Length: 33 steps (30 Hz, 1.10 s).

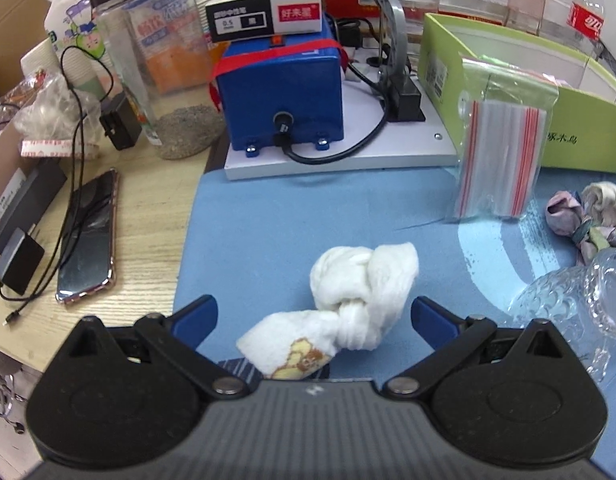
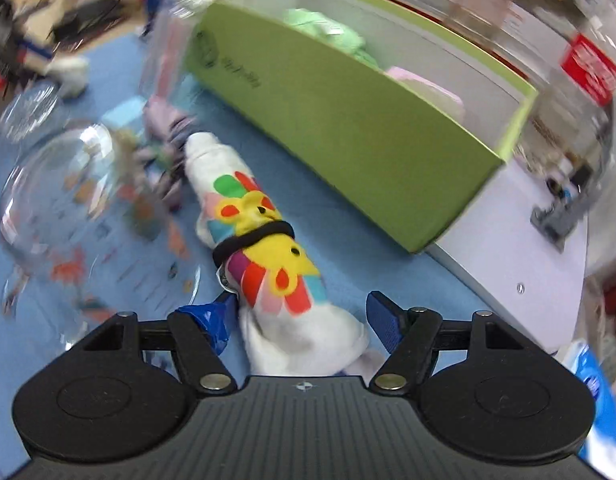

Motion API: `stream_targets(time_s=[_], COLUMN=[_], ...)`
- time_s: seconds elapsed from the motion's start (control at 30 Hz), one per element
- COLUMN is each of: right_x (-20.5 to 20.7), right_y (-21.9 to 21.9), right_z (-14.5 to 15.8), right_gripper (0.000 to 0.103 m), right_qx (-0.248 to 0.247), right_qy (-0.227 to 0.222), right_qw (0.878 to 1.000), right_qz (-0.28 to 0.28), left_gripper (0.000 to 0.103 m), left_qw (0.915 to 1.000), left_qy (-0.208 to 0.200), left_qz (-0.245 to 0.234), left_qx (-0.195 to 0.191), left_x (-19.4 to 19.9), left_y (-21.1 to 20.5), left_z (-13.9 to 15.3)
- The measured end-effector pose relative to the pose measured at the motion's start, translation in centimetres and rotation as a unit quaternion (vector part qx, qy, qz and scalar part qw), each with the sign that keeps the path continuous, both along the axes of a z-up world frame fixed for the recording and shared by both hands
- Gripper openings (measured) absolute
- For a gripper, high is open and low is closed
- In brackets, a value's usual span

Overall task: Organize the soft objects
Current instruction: 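Lower the left tool onto the knotted socks while the right tool lowers onto the banded sock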

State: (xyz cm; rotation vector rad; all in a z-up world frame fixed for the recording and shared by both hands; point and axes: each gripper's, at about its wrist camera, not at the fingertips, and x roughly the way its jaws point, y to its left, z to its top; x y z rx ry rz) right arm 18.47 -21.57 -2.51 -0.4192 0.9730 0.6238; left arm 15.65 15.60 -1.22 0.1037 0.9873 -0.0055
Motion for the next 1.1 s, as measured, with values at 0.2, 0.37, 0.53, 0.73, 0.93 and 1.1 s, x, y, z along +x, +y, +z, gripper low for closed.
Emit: stream_targets(time_s=[0.2,0.37,0.53,0.73,0.93,1.1], right_x=[0.6,-0.6,1.5,3.8,3.6,3.4], right_y=[-3.6,-1.0,0.5,1.1,-0.5,-0.3], right_z=[-0.4,1.1,1.1,-0.3,-1.4,-1.5], right_gripper=[0.058,0.058,0.058,0.058,0.063,0.068], right_qx=[0.114,0.042,-0.01,-0.003,0.067,0.071], right_qy=[0.018,-0.047,-0.044,-0.008,-0.014,-0.015], right_qw=[0.972,0.99,0.999,0.999,0.998,0.997], right_qz=[-0.206,-0.129,0.008,0.046,0.011,-0.013], left_gripper=[0.102,0.102,0.102,0.102,0.102,0.102], left_qw=[1.0,1.0,1.0,0.9994,0.999,0.9987], left_qy=[0.002,-0.001,0.005,0.004,0.0,0.011], left_qz=[-0.005,-0.005,-0.003,-0.024,-0.045,-0.044], left_qx=[0.0,-0.001,-0.006,-0.024,-0.002,-0.024], left_x=[0.3,-0.1,-0.3,-0.2,0.7,1.3], left_y=[-0.2,0.1,0.9,1.1,0.1,0.3], left_z=[-0.3,-0.1,-0.2,-0.5,-1.9,-3.0])
